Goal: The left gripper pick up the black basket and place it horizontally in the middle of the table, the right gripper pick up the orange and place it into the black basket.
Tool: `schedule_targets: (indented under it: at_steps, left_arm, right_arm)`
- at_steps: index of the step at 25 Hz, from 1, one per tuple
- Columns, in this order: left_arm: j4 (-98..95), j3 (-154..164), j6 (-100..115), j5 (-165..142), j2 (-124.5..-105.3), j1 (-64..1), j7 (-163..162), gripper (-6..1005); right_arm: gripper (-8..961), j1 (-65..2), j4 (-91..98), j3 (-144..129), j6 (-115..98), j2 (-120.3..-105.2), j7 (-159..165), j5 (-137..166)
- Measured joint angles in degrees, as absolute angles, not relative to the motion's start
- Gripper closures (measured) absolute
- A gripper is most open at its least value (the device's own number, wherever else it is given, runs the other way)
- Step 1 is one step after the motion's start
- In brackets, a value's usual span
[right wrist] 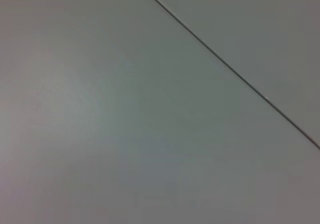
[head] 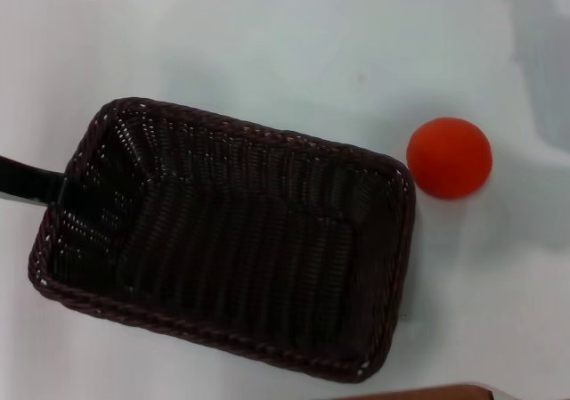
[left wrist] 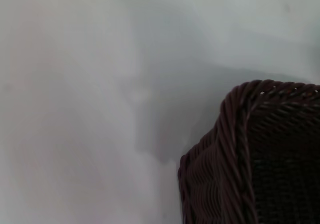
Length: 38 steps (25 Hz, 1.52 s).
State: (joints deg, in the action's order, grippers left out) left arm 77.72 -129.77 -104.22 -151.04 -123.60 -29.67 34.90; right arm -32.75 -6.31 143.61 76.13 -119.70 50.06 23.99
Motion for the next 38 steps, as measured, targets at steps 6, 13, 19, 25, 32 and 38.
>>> schedule_targets:
  at_steps: [6,13,19,25,32,38]
  left_arm:
    - [78.8,-130.8,-104.6,-148.0,-123.82,-29.4,34.6,823]
    - [79.0,-138.1,-104.9,-139.9,-123.76,-29.3,34.0,863]
    - [78.5,-142.0,-103.5,-136.1,-123.89,-28.5,29.8,862]
    - [78.3,-135.7,-95.8,-133.9,-124.40,-25.3,22.6,862]
    - [78.3,-123.1,-83.1,-131.7,-124.37,-19.5,16.6,862]
    - [78.5,-121.6,-79.5,-130.0,-124.46,-18.1,15.9,862]
  right_arm:
    - [132,-32.7,-6.3,143.6,76.1,-119.70,50.4,24.0]
    - [132,-33.0,-6.4,143.6,75.0,-119.70,50.4,24.0]
    - [133,-33.3,-6.5,143.8,74.0,-119.70,50.4,24.0]
    - [134,-34.0,-6.4,144.7,73.9,-119.72,50.4,24.0]
    - [143,-34.1,-5.7,144.7,73.8,-119.79,51.2,24.0]
    - [150,-34.1,-5.7,144.6,72.6,-119.79,51.2,24.0]
